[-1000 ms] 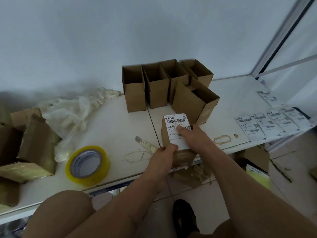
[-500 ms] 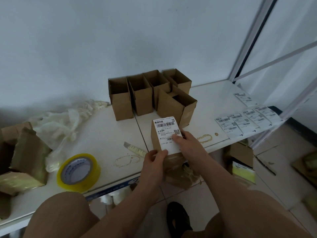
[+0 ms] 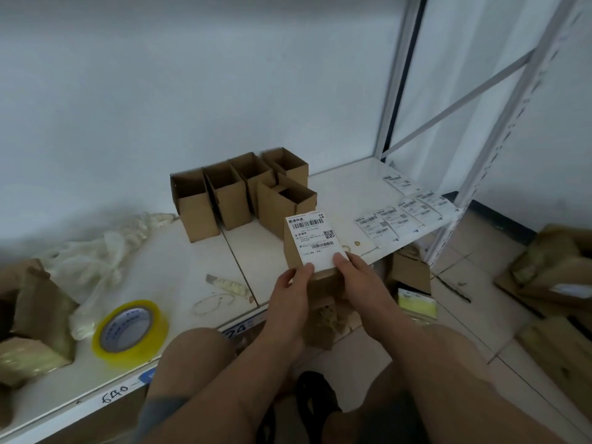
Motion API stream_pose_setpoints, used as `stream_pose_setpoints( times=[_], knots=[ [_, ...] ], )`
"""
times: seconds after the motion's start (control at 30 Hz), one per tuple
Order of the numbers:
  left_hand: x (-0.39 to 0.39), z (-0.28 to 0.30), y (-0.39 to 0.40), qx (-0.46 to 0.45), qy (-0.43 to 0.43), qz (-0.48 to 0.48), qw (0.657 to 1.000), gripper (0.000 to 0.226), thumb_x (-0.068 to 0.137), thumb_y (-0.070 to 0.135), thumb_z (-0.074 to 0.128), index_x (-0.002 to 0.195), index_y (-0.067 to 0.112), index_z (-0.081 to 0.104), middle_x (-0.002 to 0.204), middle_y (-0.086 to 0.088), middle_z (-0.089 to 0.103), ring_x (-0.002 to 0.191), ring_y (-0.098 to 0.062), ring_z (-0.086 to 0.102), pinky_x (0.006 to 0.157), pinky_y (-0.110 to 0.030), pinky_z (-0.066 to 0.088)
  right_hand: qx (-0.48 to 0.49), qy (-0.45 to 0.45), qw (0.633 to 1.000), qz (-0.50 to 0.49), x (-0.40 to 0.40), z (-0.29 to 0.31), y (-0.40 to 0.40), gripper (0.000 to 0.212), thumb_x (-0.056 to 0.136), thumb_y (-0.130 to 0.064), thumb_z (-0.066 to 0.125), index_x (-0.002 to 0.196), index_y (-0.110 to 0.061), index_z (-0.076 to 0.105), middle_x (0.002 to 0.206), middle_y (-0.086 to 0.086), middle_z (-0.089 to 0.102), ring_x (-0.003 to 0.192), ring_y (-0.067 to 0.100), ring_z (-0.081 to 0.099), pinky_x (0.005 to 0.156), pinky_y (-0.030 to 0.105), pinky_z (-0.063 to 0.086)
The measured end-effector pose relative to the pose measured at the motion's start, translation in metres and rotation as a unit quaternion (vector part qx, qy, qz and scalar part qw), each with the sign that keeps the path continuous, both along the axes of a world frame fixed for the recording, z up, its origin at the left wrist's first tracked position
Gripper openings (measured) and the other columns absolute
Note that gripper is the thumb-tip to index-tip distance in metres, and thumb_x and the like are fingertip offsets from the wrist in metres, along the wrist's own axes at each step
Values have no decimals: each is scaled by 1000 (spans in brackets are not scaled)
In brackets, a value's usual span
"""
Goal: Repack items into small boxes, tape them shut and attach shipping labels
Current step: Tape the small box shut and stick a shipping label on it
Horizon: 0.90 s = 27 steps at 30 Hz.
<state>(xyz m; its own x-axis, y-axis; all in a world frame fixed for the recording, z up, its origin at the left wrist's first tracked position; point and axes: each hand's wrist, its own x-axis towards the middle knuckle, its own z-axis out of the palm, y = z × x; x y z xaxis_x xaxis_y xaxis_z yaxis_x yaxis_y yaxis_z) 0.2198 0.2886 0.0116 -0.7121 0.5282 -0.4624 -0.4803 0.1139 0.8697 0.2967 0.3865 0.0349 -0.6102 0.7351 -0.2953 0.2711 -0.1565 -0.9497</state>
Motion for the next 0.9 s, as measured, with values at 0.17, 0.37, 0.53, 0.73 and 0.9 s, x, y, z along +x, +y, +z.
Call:
stream_pose_setpoints(
  times=[0.17,0.37,0.53,0.73,0.9],
  knots=[
    [9,23,33,12,11,-36,999,46,87,51,62,127,30,58,116,2,67,102,-19,65,86,-37,56,28,10,998,-57,11,19,22,29,100,-43,44,125,-36,56,125,-5,59,111,16,57,98,46,51],
    [4,43,78,6,26,-58,998,33,88,49,61,115,29,62,110,1,66,101,-20,63,92,-43,56,48,5,996,-80,9,38,64,29,99,-42,46,122,-30,58,121,-1,61,106,19,60,94,47,53],
    [-14,51,132,-10,52,-67,996,34,92,52,58,119,32,57,113,1,65,104,-20,61,96,-42,53,48,-5,995,-92,-10,43,118,27,97,-45,46,118,-29,54,118,-1,61,105,20,60,96,47,52],
    [-48,47,220,-22,56,-47,997,29,92,47,57,113,27,62,106,0,68,99,-20,65,92,-43,55,29,-13,994,-103,-47,36,206,34,97,-45,49,121,-21,50,105,-2,59,95,17,61,88,44,56],
    [-78,33,294,-10,55,-44,997,24,92,42,56,107,26,66,100,0,72,93,-20,69,88,-44,57,37,0,995,-96,-81,23,283,29,97,-44,48,115,-23,56,106,-1,63,98,20,62,92,47,54]
  ],
)
